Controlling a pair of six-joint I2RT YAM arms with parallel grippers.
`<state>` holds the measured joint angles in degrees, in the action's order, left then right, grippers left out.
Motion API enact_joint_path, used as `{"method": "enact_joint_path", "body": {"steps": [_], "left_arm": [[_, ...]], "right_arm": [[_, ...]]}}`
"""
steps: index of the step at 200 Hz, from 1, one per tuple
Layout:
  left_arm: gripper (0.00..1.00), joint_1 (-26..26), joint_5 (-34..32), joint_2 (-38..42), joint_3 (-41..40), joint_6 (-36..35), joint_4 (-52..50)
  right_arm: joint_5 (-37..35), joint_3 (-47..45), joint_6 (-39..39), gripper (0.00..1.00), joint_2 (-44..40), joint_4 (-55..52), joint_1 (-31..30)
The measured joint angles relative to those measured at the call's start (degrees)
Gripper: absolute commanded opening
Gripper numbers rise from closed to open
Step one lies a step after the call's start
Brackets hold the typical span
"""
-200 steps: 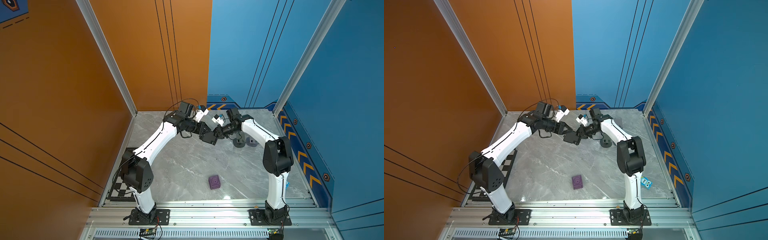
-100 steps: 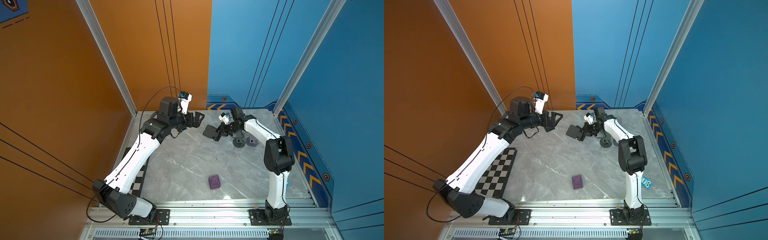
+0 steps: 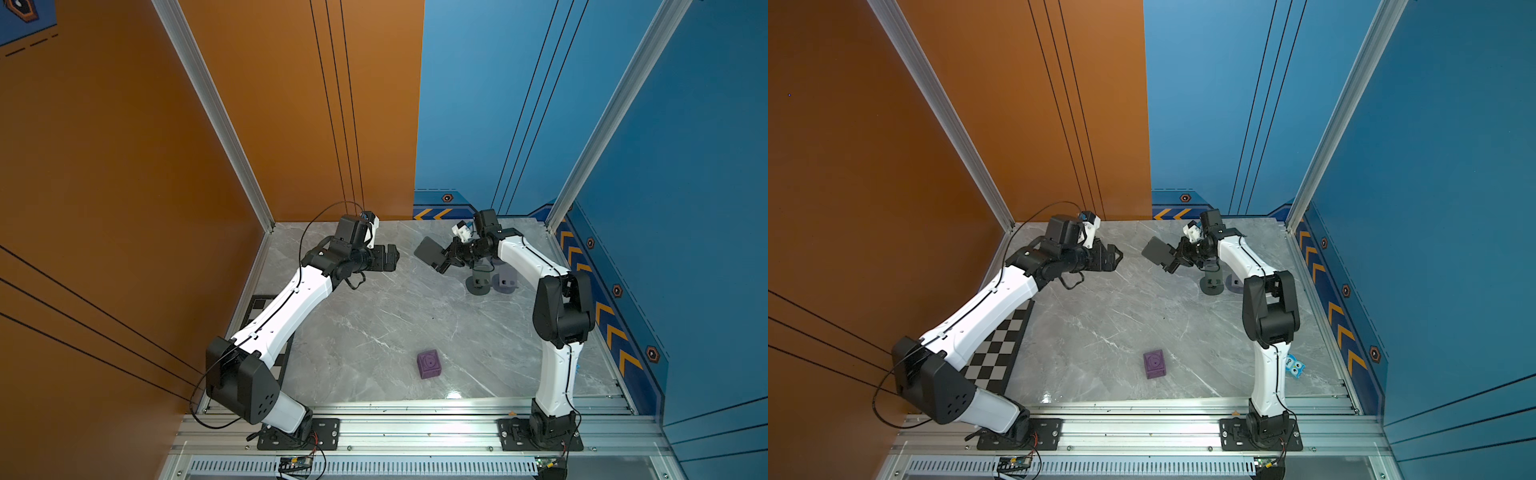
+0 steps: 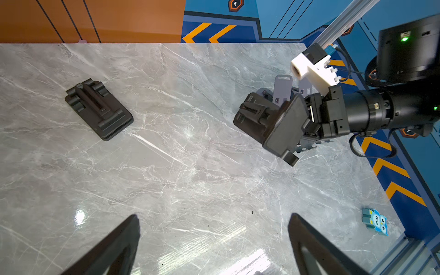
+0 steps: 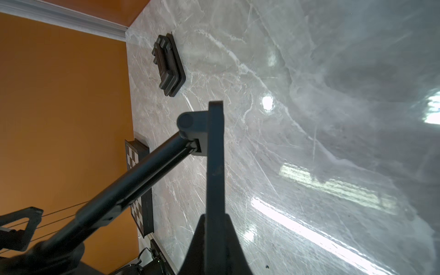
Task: Open the phone stand
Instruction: Place the phone stand at the center of the board.
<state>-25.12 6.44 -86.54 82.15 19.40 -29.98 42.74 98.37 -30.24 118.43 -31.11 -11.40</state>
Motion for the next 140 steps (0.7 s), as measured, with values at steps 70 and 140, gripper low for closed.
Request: {"method": "enact_joint_path", "body": {"steps": [70,140], "left_arm": [[0.98,0.0,1.3,-3.8,0.1,0.2,0.0],[0.98,-1.0,3.8,-9.4,3.8,0.9,0.0]], "right_arm": [[-1.0,0.0,-6.3,0.03,-4.6,5.2,10.7],[-1.5,-1.0,-10.4,0.03,-5.5,11.2,22.7]]}}
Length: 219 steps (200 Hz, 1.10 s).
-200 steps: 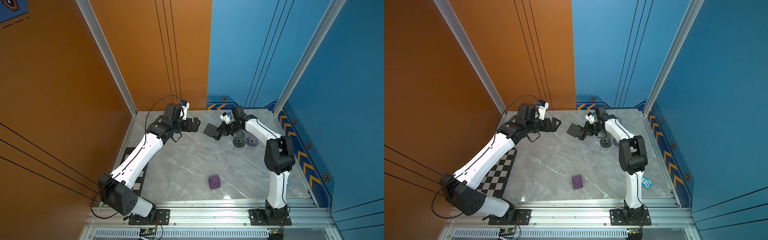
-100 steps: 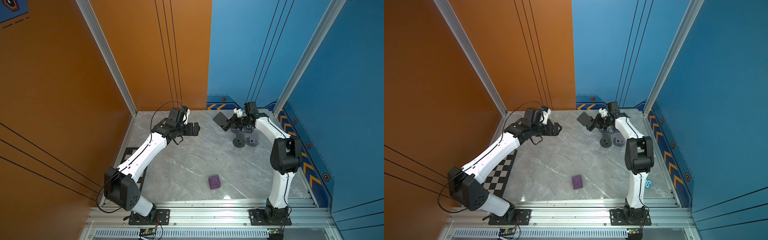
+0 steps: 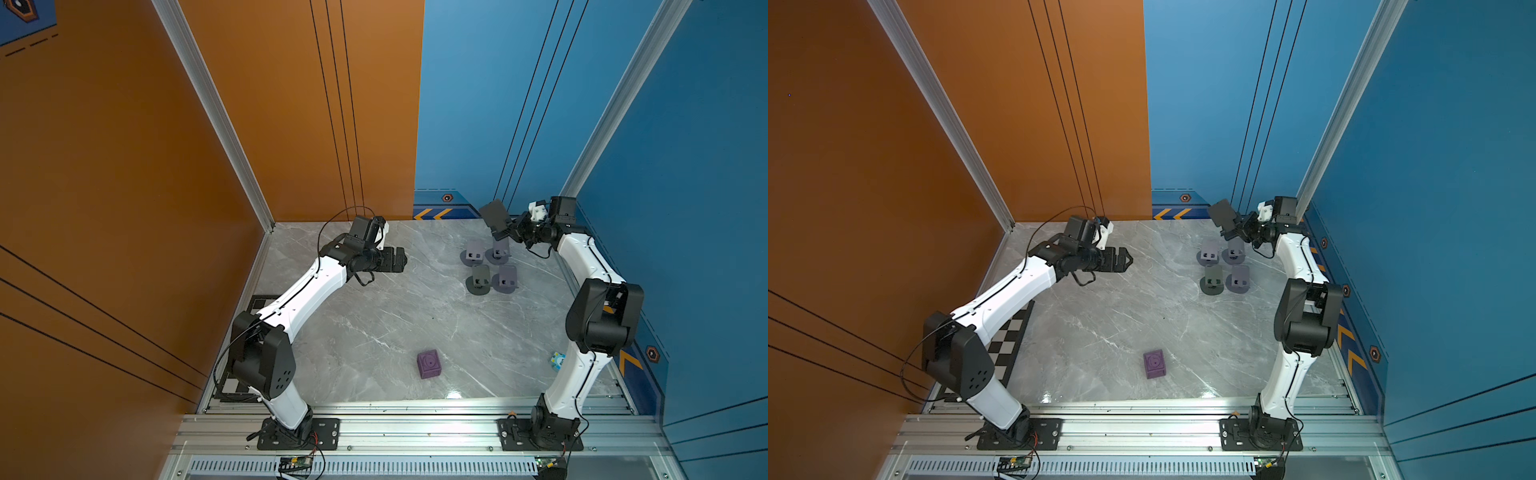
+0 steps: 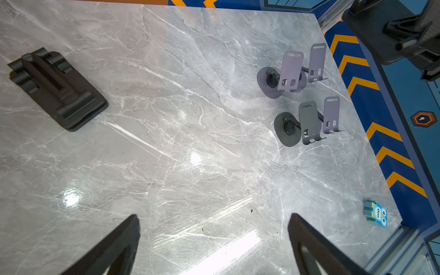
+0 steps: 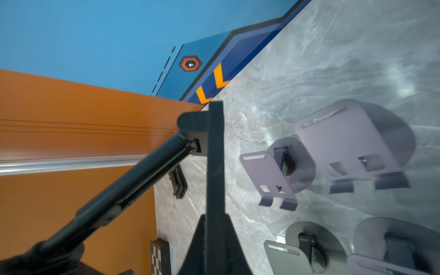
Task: Open the phone stand
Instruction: Place the phone stand at the center of the board.
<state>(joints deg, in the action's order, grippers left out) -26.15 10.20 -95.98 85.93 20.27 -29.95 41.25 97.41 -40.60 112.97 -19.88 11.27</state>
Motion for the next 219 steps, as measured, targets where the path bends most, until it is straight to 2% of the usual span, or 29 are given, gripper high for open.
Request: {"method": "enact_joint_path", "body": {"steps": [59,135,219], "left_arm": [[0.98,-2.7,3.0,-5.5,6.5,1.4,0.1],[0.98,-5.0,5.9,-12.3,12.7,3.4,0.2],[0.98,-5.0,7.0,-15.6,15.2,4.2,0.2]], "right_arm": [[-1.1,-1.6,-4.5,0.03,2.6,7.4,6.3],[-3.0,1.3,-6.3,0.04,14.0,9.2,7.5],[-4.5,2.7,-6.4,0.04,16.5,9.2,7.5]]}}
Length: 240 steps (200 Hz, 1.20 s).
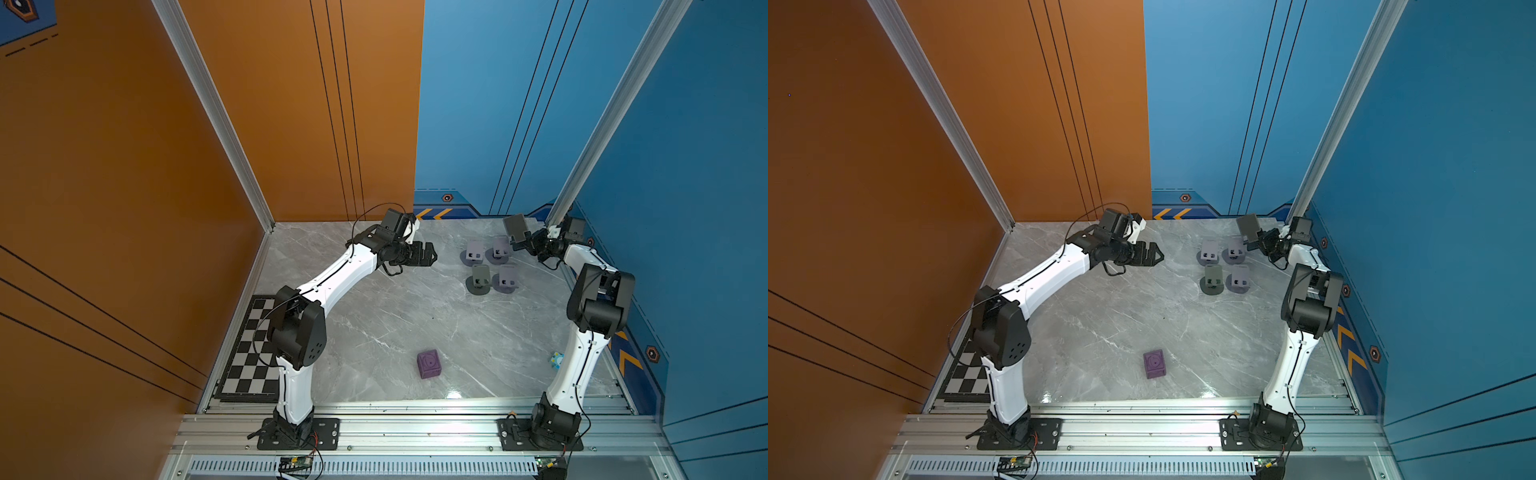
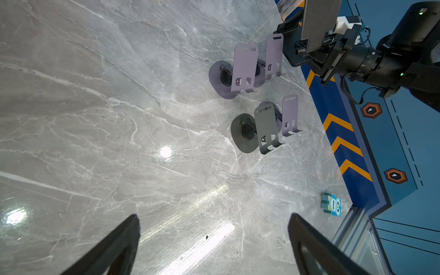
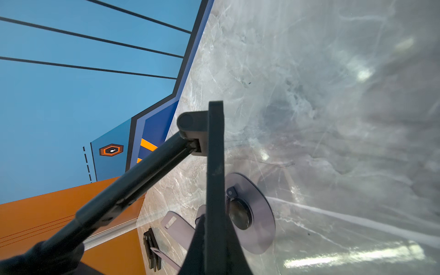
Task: Open the phone stand
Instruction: Place the phone stand at the center of the board.
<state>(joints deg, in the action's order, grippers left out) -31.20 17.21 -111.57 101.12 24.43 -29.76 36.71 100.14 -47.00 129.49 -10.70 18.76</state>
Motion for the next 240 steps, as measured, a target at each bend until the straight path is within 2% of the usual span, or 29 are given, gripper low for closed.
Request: {"method": "enact_joint_path", "body": {"steps": [158,240], "left_arm": [[0.98,0.1,0.9,-1.2,0.2,0.5,0.0],[0.98,0.1,1.0,-1.2,0.2,0.7,0.0]], "right_arm": [[0.6,0.0,0.0,0.04,2.2,-0.1,-3.9],[0.6,0.0,0.0,0.04,2.2,-0.1,-0.8]]}}
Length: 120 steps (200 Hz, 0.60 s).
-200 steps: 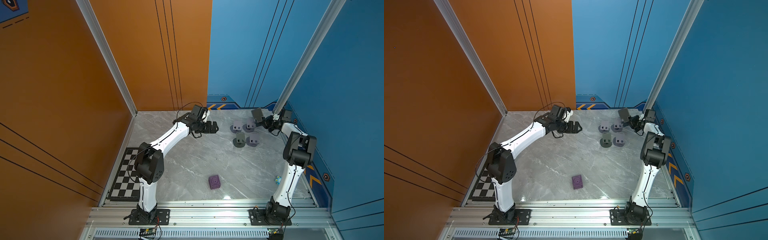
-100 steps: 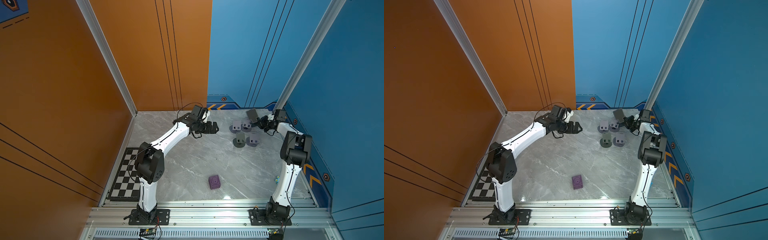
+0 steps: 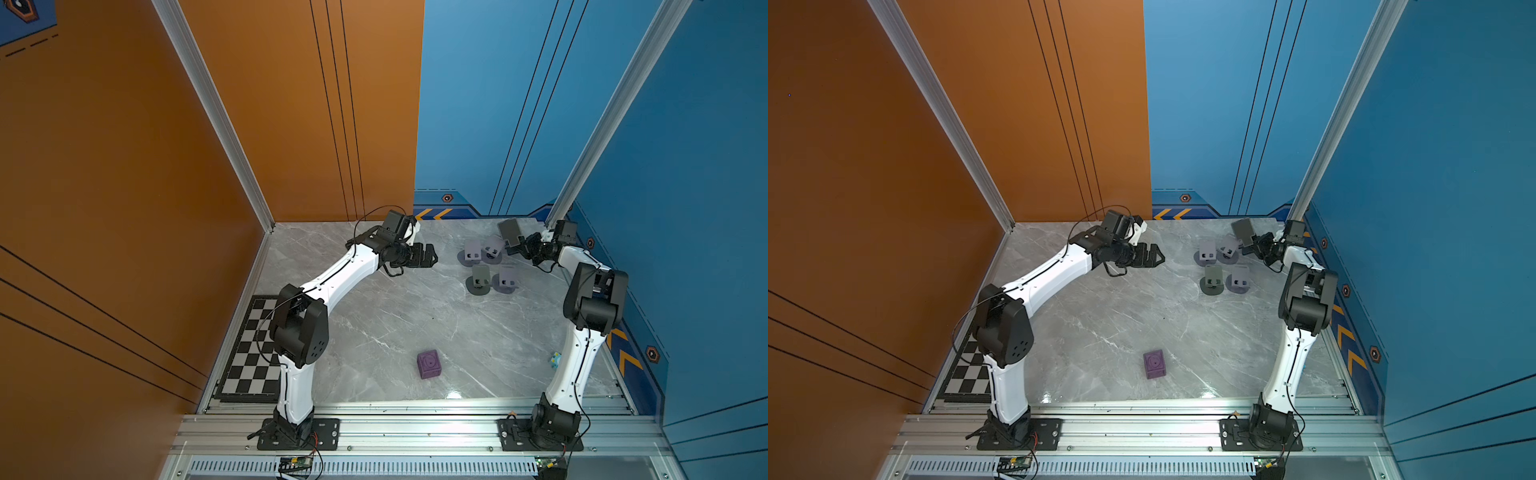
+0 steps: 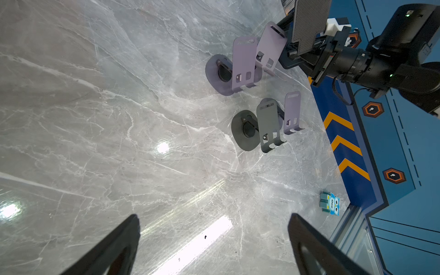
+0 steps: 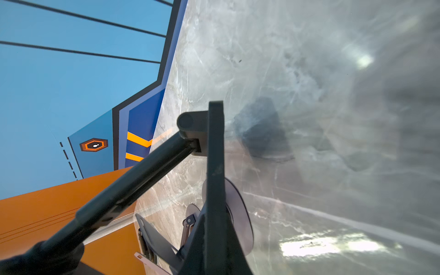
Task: Open the phone stand
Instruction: Place the phone stand at the center of the board.
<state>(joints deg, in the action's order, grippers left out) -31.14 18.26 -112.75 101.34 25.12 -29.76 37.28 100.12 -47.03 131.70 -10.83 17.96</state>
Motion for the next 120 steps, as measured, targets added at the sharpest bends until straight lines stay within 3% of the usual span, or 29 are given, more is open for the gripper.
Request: {"method": "enact_joint_path", "body": {"steps": [65,120], "left_arm": [[0.98,0.0,0.0,0.0,0.0,0.1,0.0],[0.98,0.0,0.0,0.0,-0.1,0.3,0.0]], "right_arm": [[0.0,0.1,0.0,0.05,0.5,-0.7,0.7],[-0.1,1.6,0.6,0.12,1.8,-3.2,0.3]]}}
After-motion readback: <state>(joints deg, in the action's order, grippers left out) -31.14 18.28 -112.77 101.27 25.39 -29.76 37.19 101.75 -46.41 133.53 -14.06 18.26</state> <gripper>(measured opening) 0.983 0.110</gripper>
